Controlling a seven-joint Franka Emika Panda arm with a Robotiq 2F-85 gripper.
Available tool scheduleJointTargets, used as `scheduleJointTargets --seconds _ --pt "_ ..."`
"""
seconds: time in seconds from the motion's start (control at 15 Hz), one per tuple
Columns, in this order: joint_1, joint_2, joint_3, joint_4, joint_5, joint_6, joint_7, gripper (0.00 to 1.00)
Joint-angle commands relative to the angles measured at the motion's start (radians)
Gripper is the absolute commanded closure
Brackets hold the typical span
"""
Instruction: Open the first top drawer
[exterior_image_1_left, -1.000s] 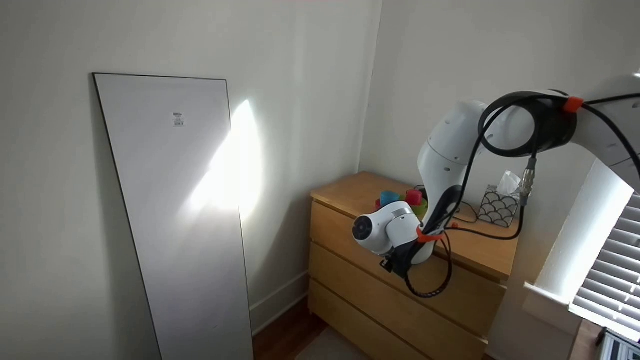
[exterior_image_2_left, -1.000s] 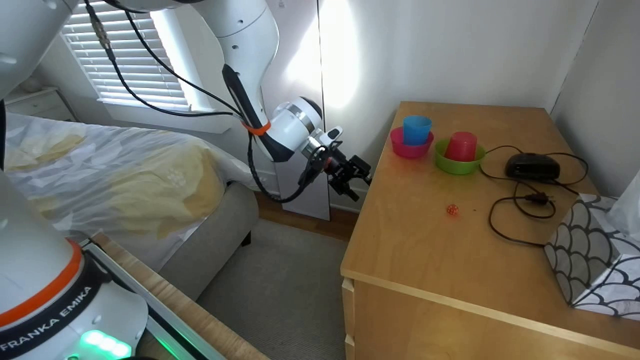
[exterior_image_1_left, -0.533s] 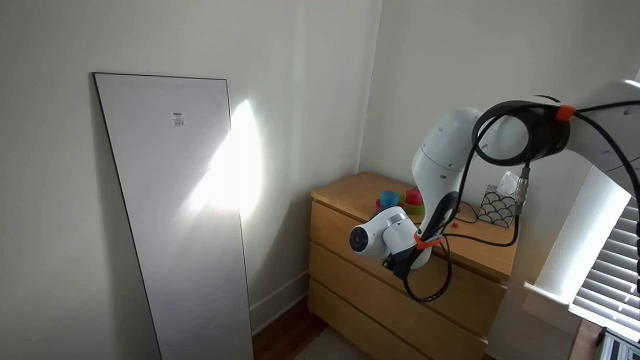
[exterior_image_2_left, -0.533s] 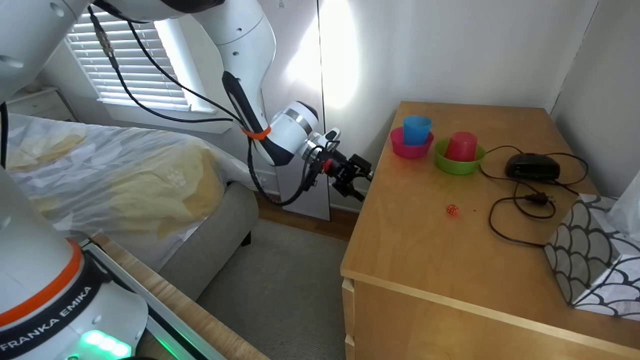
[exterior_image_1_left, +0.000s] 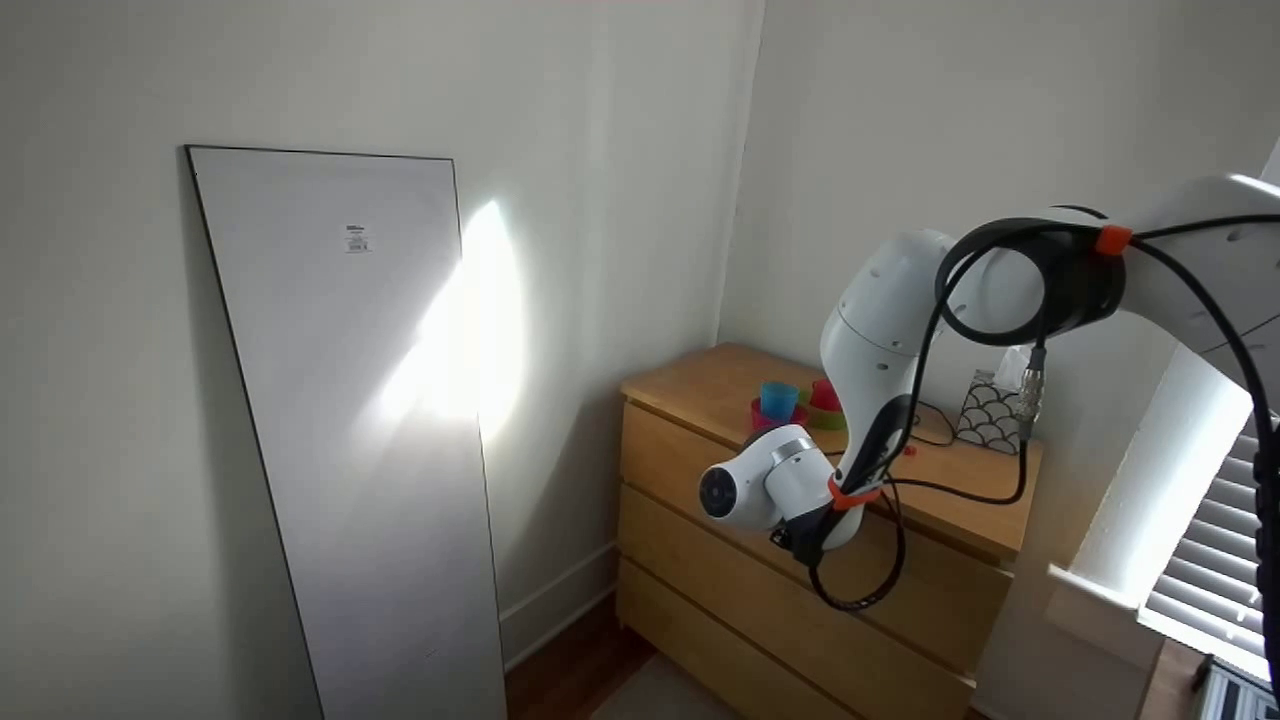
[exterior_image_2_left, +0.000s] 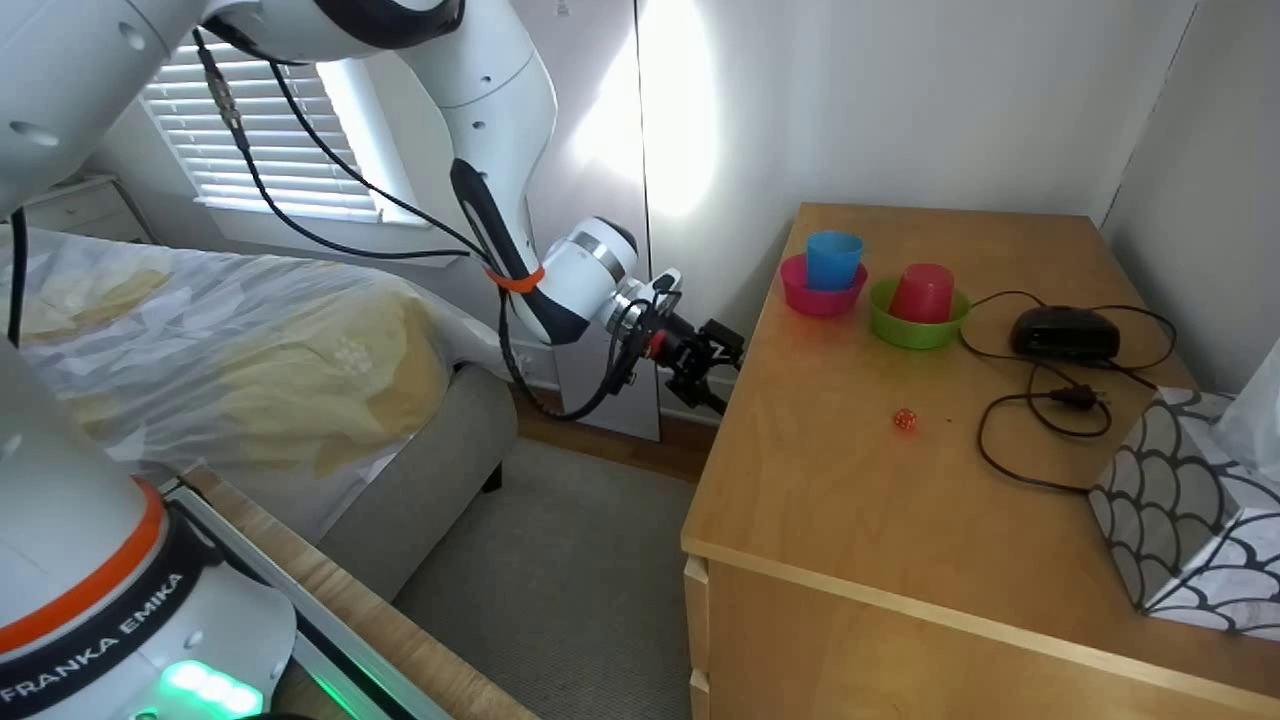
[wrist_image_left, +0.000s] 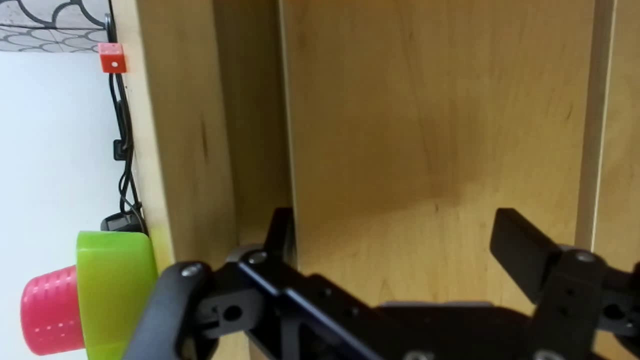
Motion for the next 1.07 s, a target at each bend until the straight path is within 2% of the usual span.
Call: scheduleJointTargets --seconds 0.0,0.47,1.0 --pt "-0.043 0.011 0.042 -0.002 0.003 0.044 -0.087 0.0" --pt "-0.074 -0.041 0.098 -0.075 0.032 0.077 -0.258 0.0" --pt "-0.085 -0.079 0.141 -0.119 0.059 0.09 -0.368 0.0"
